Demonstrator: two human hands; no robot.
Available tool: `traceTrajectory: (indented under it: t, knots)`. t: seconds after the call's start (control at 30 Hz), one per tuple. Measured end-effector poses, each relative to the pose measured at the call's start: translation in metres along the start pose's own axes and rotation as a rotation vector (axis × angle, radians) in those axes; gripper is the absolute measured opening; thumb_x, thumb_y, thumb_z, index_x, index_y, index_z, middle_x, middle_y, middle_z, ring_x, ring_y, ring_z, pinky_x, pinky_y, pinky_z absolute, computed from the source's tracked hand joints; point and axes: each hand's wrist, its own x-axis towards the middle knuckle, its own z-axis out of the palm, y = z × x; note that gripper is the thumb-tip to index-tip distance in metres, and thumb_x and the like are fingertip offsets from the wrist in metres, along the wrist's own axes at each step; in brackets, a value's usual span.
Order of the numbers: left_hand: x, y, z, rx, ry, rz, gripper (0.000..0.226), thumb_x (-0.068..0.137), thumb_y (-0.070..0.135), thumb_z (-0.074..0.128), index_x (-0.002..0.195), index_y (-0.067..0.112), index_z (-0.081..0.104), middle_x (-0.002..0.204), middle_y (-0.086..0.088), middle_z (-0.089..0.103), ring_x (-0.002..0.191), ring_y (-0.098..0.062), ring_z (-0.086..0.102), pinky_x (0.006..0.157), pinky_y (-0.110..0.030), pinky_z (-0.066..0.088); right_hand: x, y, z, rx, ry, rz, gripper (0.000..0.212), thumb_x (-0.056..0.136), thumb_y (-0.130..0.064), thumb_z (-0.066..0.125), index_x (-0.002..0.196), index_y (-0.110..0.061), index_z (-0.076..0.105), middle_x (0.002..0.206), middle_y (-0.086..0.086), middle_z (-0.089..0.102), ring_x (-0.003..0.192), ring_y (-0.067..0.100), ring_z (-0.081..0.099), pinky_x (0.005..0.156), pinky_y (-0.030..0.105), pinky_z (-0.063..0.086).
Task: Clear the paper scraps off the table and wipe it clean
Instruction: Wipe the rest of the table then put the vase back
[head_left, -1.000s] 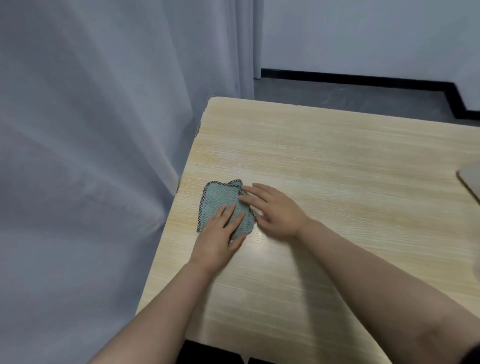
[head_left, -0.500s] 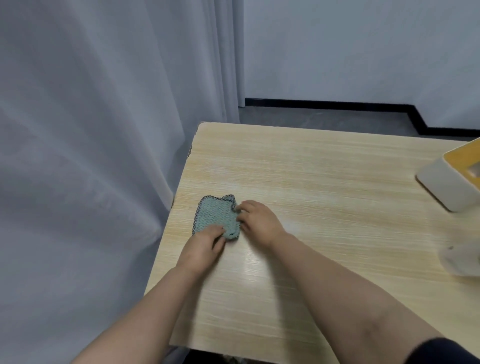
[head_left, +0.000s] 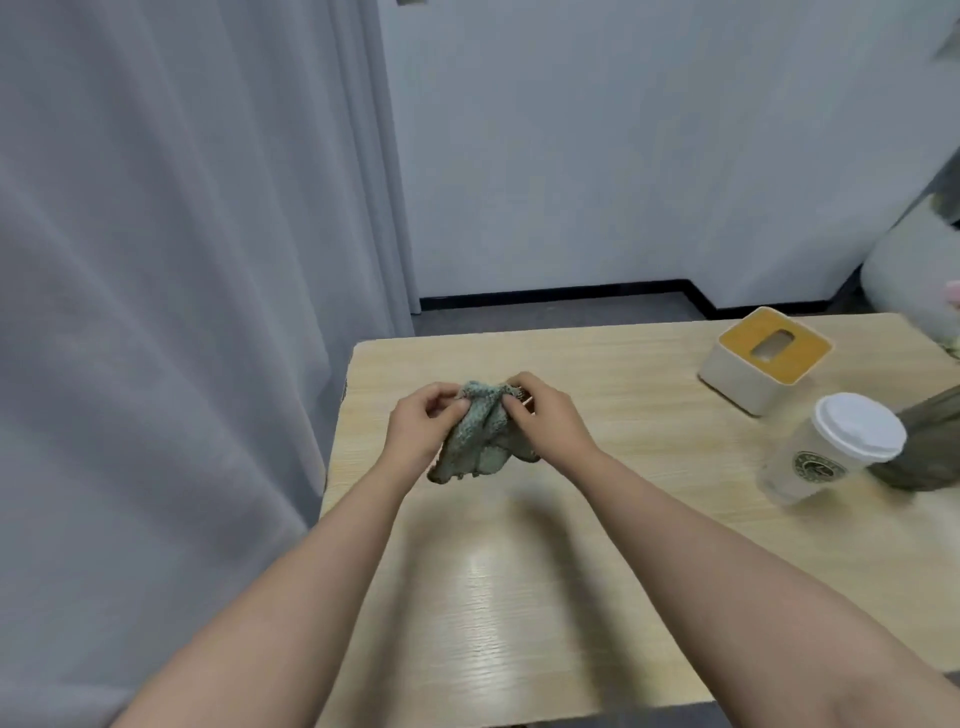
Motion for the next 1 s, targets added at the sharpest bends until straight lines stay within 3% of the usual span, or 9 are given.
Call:
traceTrajectory:
  t: [0.1, 0.17, 0.27, 0.33, 0.5, 0.7, 0.8, 0.93, 1.0]
  knots:
    - [0.007, 0.058, 0.013, -0.024, -0.076, 0.107, 0.02, 0.085, 0.011, 0.067, 0.104, 0.014, 0.065, 0.081, 0.005, 0.059, 0.073, -0.008, 0.055, 0.066, -0.02, 0.047, -0.007, -0.02, -0.055, 0.106, 0.166, 0.015, 0.014, 0.093, -0.02, 0.052, 0.104, -0.018, 0.061, 0.087, -0.002, 0.062, 0.079, 0.022, 0.06, 0.061, 0.033, 0.05]
    - [0.01, 0.099, 0.025, -0.053, -0.146, 0.171, 0.023, 0.085, 0.012, 0.067, 0.107, 0.014, 0.064, 0.081, 0.005, 0.057, 0.074, -0.01, 0.055, 0.064, -0.026, 0.051, -0.011, -0.035, -0.096, 0.148, 0.261, 0.013, 0.013, 0.093, -0.019, 0.053, 0.102, -0.017, 0.062, 0.084, -0.001, 0.06, 0.074, 0.02, 0.058, 0.051, 0.031, 0.047]
    - [0.012, 0.161, 0.047, -0.102, -0.194, 0.259, 0.011, 0.088, 0.012, 0.063, 0.099, 0.009, 0.064, 0.077, 0.004, 0.057, 0.074, -0.011, 0.055, 0.064, -0.026, 0.052, -0.022, -0.052, -0.159, 0.168, 0.387, -0.01, 0.01, 0.093, -0.02, 0.055, 0.101, -0.02, 0.061, 0.085, 0.003, 0.06, 0.077, 0.019, 0.056, 0.065, 0.033, 0.048]
    - [0.012, 0.203, 0.064, -0.15, -0.208, 0.3, 0.002, 0.089, 0.013, 0.063, 0.089, 0.013, 0.061, 0.077, 0.006, 0.056, 0.07, -0.005, 0.054, 0.057, -0.017, 0.048, -0.032, -0.058, -0.201, 0.177, 0.467, -0.025, 0.006, 0.092, -0.021, 0.056, 0.097, -0.024, 0.058, 0.082, -0.001, 0.058, 0.077, 0.016, 0.055, 0.07, 0.029, 0.045]
    - [-0.009, 0.298, 0.118, -0.205, -0.358, 0.433, 0.015, 0.087, 0.017, 0.065, 0.078, 0.023, 0.055, 0.082, 0.0, 0.065, 0.075, -0.013, 0.058, 0.062, -0.025, 0.041, -0.075, -0.057, -0.298, 0.19, 0.673, -0.012, 0.008, 0.089, -0.021, 0.06, 0.093, -0.021, 0.053, 0.088, -0.003, 0.058, 0.072, 0.009, 0.053, 0.072, 0.028, 0.044]
    - [-0.067, 0.385, 0.206, -0.225, -0.513, 0.59, 0.022, 0.084, 0.011, 0.068, 0.075, 0.022, 0.051, 0.077, 0.0, 0.061, 0.057, -0.003, 0.054, 0.046, -0.015, 0.035, -0.155, -0.035, -0.393, 0.228, 0.786, 0.093, 0.01, 0.094, -0.023, 0.05, 0.095, -0.014, 0.045, 0.091, 0.002, 0.048, 0.078, 0.017, 0.045, 0.062, 0.027, 0.035]
    - [-0.104, 0.417, 0.254, -0.237, -0.648, 0.647, 0.023, 0.083, 0.003, 0.066, 0.078, 0.02, 0.051, 0.074, 0.0, 0.059, 0.053, -0.003, 0.052, 0.042, -0.011, 0.034, -0.2, -0.015, -0.434, 0.259, 0.823, 0.192, 0.01, 0.096, -0.024, 0.047, 0.091, -0.016, 0.042, 0.088, 0.005, 0.045, 0.076, 0.017, 0.044, 0.065, 0.032, 0.042]
    - [-0.155, 0.452, 0.315, -0.249, -0.833, 0.743, 0.024, 0.083, 0.001, 0.066, 0.094, 0.02, 0.058, 0.081, -0.004, 0.058, 0.068, -0.013, 0.053, 0.049, -0.012, 0.041, -0.272, 0.008, -0.487, 0.231, 0.951, 0.258, 0.01, 0.089, -0.025, 0.055, 0.083, -0.021, 0.047, 0.088, 0.008, 0.052, 0.079, 0.022, 0.052, 0.085, 0.055, 0.05]
    - [-0.181, 0.467, 0.346, -0.235, -0.92, 0.777, 0.022, 0.083, 0.001, 0.066, 0.095, 0.019, 0.062, 0.085, -0.007, 0.06, 0.073, -0.017, 0.056, 0.06, -0.019, 0.047, -0.313, 0.014, -0.512, 0.222, 1.023, 0.266, 0.012, 0.088, -0.02, 0.059, 0.08, -0.021, 0.051, 0.085, 0.005, 0.054, 0.076, 0.02, 0.052, 0.074, 0.044, 0.055]
